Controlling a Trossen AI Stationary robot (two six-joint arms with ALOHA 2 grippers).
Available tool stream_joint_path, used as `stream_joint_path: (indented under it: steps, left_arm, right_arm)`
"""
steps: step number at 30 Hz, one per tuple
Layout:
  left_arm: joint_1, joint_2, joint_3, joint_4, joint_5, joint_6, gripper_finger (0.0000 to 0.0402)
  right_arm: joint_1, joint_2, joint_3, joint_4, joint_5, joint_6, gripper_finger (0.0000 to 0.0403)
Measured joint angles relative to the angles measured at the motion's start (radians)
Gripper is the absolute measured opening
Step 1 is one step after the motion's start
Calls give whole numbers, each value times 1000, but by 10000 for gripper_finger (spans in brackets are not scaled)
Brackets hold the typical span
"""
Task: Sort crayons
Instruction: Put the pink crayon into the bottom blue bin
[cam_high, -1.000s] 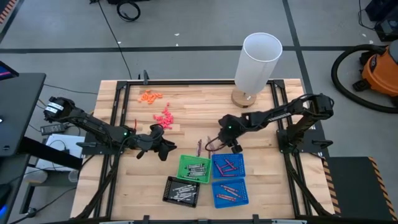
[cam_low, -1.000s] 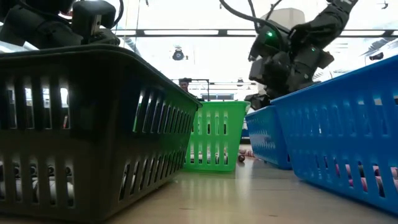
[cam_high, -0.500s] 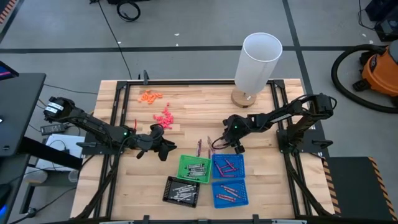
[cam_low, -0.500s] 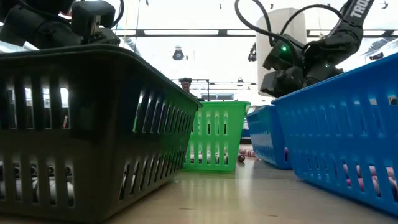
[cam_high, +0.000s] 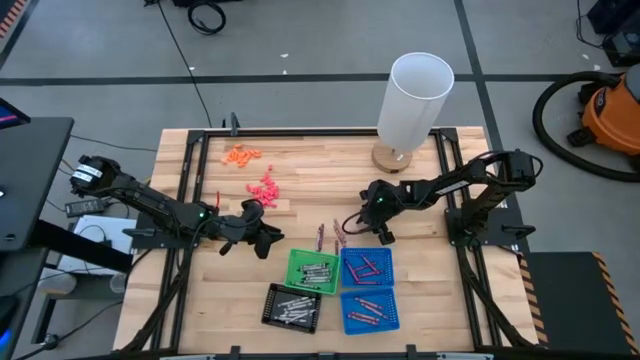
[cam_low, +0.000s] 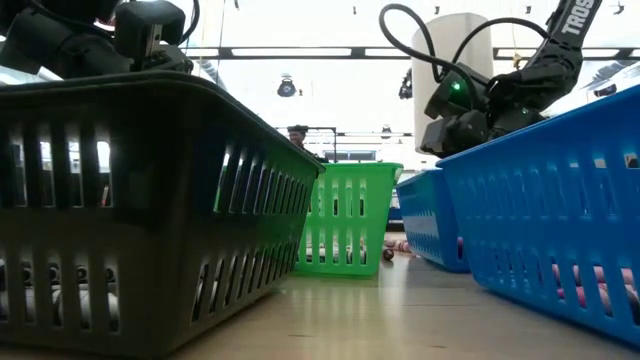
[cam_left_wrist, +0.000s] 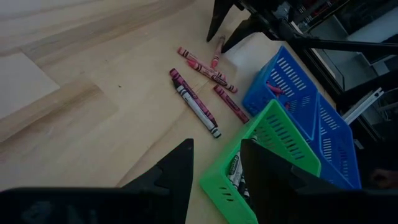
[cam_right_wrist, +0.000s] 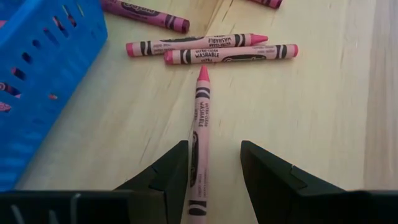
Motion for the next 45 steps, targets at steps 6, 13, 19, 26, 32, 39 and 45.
stream_joint_path:
  steps: [6,13,19,26,32,39,45]
  left_arm:
    - [0,0,0,0,0,-6,142]
    - [0,0,0,0,0,-2,142]
    - [0,0,0,0,0,-3,142]
    - [0,0,0,0,0,-3,142]
    - [0,0,0,0,6,-3,142]
    - [0,0,0,0,14,-3,142]
    - [0,-2,0,5,92,-12,142]
  right_arm:
    - [7,0,0,-2,8,103,155]
    - [18,-2,3,-25,51,97,154]
    - [18,-2,3,-31,61,72,125]
    - [18,-2,2,-40,54,69,72]
    - [18,-1,1,-42,50,69,37]
    - [17,1,33,-63,46,50,32]
    - [16,5,107,-101,13,51,33]
